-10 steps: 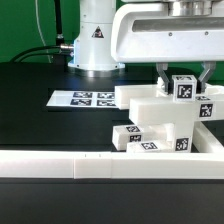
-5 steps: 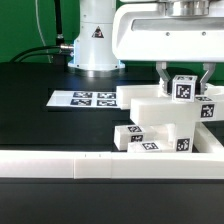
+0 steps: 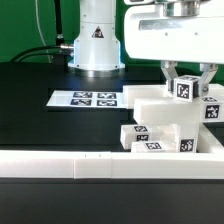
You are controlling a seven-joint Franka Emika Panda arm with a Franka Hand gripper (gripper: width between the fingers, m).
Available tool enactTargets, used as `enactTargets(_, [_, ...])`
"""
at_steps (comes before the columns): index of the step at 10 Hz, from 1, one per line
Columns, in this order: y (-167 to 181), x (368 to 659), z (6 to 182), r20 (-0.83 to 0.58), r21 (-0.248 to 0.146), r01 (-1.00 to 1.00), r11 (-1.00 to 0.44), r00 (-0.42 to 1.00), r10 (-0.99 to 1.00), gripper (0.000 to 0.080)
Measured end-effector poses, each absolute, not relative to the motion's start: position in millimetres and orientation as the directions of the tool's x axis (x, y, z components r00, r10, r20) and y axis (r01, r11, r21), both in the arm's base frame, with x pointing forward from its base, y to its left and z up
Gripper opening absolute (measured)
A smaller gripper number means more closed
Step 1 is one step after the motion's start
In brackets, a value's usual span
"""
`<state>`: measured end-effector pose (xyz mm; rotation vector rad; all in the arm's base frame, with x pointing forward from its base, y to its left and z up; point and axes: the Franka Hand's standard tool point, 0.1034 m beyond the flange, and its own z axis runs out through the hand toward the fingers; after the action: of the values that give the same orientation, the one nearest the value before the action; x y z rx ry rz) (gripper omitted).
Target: Assemble chair
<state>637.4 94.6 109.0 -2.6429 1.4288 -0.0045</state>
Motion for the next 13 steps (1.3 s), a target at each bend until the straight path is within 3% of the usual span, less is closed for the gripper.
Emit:
enactTargets(1, [95.5, 637.2, 108.8, -0.078, -0.122, -0.867, -0.484, 0.494, -0.866, 0.0268])
enactTargets(3, [96.1, 636.9, 109.4, -0.074, -0.122, -0.837, -0.534, 0.544, -0.836, 0.0268])
enactTargets(5, [101.2, 637.9, 113.4, -0.072, -0.121, -0.775, -0.621, 0.631, -0.773, 0.0602])
enactTargets(6, [101.1, 638.0, 113.4, -0.062, -0.127, -0.718, -0.685, 0.695, -0.717, 0.0635])
enactTargets(9, [100.9, 638.1, 113.4, -0.024, -0.137, -0.506, -0.852, 0.861, -0.507, 0.0649])
enactTargets(13, [100.9, 635.5, 113.5, 0.005, -0.125, -0.184, -0.975, 0.982, -0.186, 0.0649])
